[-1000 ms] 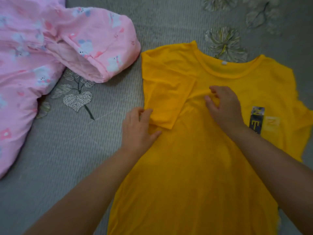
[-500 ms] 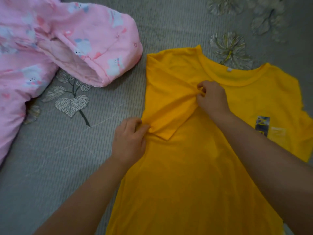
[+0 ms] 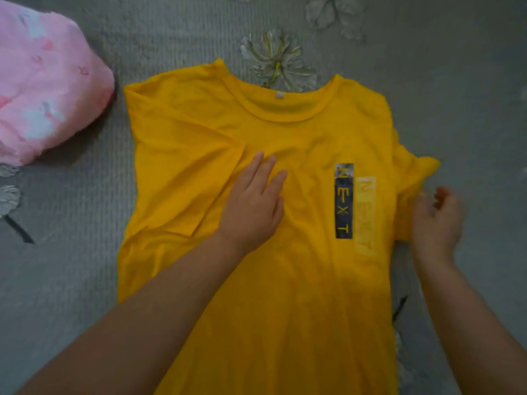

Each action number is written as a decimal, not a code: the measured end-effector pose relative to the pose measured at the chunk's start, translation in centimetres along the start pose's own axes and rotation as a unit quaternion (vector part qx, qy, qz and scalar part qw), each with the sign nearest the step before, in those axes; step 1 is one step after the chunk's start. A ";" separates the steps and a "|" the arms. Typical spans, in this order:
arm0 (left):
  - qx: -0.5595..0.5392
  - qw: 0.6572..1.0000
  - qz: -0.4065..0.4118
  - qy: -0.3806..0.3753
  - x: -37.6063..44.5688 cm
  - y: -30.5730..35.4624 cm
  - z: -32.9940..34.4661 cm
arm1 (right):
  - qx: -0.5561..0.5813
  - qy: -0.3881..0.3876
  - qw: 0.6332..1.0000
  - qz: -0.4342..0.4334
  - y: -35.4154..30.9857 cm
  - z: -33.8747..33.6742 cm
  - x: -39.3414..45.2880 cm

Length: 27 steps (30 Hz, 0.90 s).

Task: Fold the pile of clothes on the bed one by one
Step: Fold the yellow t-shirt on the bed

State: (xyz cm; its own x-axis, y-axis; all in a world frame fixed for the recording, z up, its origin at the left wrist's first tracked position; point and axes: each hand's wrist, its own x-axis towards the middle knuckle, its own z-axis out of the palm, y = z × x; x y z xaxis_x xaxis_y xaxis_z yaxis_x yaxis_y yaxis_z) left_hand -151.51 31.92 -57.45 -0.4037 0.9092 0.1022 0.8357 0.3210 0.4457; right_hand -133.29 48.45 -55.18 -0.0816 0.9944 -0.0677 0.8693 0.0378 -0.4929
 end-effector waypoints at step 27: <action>0.061 0.986 -0.100 -0.120 4.8 3.4 5.1 | -0.060 0.091 0.992 0.061 5.8 -1.1 11.2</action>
State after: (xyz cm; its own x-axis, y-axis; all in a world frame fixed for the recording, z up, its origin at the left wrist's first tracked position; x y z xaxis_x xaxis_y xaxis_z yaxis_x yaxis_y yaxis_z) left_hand -148.74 38.77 -60.00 -0.4780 0.8561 -0.1967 0.7924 0.5169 0.3240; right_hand -128.61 59.93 -57.85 0.1068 0.9934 0.0422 0.9203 -0.0827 -0.3824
